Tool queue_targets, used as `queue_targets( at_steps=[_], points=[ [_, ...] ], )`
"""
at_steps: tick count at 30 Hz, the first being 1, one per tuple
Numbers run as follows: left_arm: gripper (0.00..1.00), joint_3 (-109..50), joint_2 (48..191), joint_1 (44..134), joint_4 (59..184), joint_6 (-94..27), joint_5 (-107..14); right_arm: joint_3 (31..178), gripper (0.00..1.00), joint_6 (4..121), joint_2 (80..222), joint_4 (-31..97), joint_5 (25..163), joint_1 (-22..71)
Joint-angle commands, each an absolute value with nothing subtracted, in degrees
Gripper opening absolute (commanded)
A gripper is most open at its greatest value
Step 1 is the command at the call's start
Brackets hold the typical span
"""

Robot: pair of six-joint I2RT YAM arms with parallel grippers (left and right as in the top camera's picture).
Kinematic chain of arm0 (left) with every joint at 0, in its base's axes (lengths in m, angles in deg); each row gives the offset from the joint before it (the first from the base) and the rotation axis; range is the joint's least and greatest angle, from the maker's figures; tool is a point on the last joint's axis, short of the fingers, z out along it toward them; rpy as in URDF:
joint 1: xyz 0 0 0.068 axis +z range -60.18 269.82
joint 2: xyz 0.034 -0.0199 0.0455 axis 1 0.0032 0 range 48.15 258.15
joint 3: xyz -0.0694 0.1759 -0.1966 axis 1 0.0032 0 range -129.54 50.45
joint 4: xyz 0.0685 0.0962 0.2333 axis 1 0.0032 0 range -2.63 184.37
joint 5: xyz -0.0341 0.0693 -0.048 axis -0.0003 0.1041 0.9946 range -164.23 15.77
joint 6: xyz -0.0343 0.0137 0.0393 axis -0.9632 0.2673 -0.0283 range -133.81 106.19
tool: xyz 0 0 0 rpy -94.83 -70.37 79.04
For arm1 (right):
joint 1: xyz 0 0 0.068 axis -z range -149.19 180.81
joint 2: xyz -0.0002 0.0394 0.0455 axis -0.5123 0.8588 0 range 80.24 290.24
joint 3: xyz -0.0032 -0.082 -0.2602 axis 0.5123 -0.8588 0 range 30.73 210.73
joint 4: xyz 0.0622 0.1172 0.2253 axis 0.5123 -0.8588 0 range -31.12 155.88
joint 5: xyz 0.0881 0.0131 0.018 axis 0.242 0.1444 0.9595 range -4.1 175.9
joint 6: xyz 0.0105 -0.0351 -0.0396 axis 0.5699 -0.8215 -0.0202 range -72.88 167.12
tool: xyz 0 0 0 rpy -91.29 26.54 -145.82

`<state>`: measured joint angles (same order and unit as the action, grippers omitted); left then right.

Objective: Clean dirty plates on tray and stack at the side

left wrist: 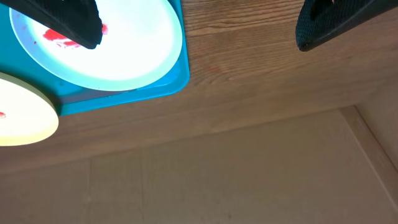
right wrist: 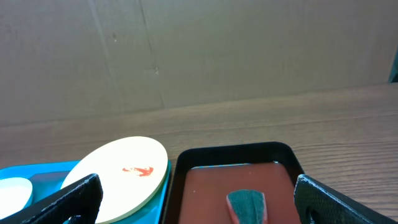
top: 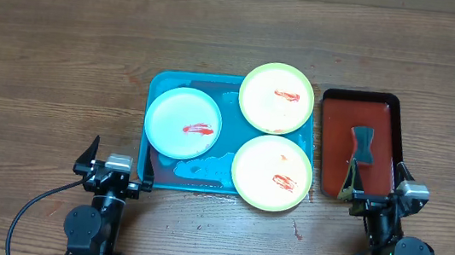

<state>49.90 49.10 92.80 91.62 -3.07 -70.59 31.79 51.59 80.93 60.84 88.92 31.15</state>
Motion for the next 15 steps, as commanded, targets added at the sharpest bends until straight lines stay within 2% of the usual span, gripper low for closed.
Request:
queue_targets(
  at_steps=[1, 15],
  points=[
    [1.0, 50.2, 48.4, 92.4, 91.6, -2.2, -71.2, 31.2, 1.0, 51.7, 80.4, 61.3, 89.2, 31.2],
    [1.0, 50.2, 48.4, 92.4, 90.2, -1.8, -70.8, 31.2, 1.0, 51.7, 80.4, 61.3, 89.2, 31.2]
  ],
)
